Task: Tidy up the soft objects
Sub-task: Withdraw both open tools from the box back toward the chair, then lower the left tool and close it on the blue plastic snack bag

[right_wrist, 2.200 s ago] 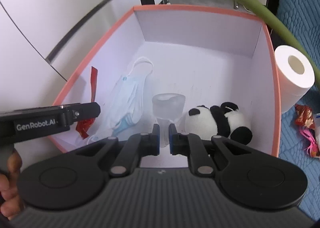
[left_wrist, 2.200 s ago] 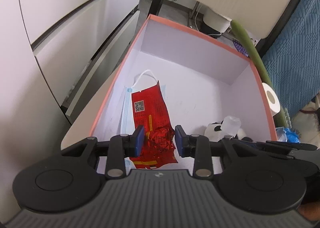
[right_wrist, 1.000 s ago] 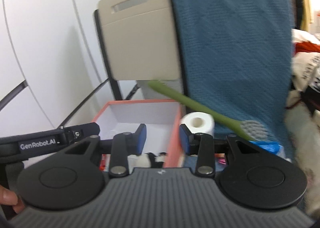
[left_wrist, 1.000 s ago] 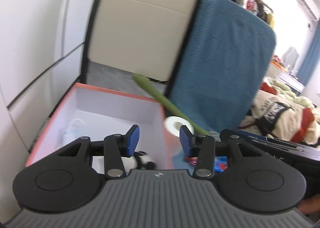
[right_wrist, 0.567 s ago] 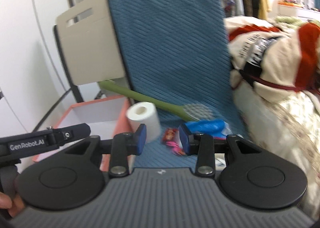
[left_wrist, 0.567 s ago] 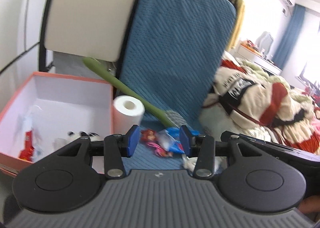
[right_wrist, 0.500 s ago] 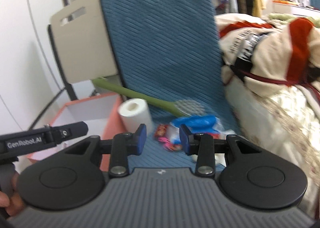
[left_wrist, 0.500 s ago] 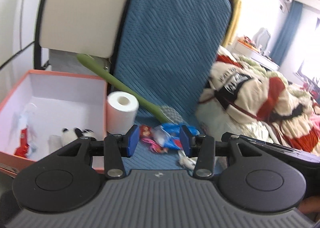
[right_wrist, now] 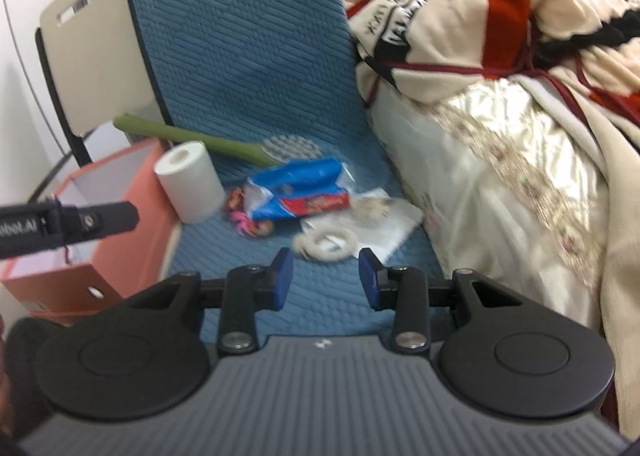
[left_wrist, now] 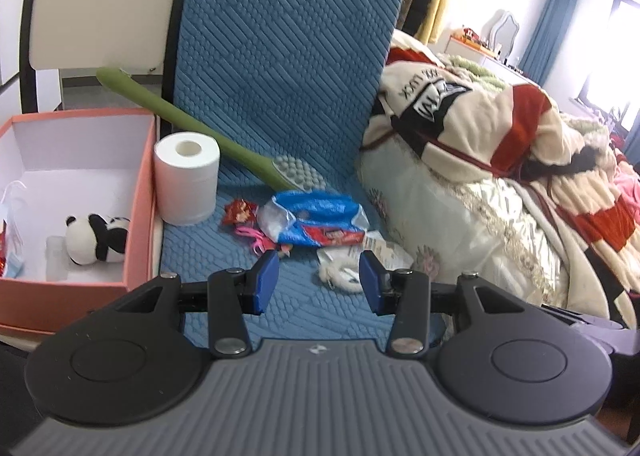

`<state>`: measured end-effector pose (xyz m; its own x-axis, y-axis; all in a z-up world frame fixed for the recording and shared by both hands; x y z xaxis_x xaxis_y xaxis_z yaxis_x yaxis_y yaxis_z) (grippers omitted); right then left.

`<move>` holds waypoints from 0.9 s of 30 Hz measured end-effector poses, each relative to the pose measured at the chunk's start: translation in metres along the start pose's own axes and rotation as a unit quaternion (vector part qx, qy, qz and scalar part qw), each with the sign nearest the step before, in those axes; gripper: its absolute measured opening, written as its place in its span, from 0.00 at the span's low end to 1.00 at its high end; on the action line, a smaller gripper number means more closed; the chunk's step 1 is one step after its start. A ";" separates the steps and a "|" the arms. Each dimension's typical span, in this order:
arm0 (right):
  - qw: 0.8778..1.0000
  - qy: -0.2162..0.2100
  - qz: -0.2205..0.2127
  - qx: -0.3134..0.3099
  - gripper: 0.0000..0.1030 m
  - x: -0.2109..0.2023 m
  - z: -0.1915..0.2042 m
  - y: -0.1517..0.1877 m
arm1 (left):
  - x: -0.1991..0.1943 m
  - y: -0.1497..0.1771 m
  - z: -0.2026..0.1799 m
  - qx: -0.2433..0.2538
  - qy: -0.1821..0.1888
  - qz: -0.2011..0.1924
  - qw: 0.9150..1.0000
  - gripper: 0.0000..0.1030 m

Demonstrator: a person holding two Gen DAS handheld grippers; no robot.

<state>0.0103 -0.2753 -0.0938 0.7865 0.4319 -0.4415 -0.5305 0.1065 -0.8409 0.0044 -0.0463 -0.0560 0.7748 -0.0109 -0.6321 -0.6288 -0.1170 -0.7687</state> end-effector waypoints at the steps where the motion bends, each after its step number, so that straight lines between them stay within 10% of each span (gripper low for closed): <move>1: 1.000 0.003 0.003 0.002 0.38 0.001 -0.003 0.005 | 0.003 0.003 -0.002 0.003 0.000 0.003 1.000 0.49; 27: 0.996 0.040 0.014 0.082 0.38 0.074 -0.036 0.002 | 0.136 -0.016 -0.025 -0.028 0.017 0.090 0.995 0.49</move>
<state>0.0791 -0.2750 -0.1392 0.7897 0.3642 -0.4937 -0.5923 0.2430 -0.7682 0.1211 -0.0704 -0.1271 0.6529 -0.0705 -0.7541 -0.7532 -0.1650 -0.6367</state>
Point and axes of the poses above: each gripper's, at about its wrist camera, not at the fingertips, and x roughly the way its jaws point, z to its left, y to its underside, the point moved 1 cm from there along x, roughly the way its jaws point, and after that the axes turned 13 degrees about -y, right-handed, at the moved point
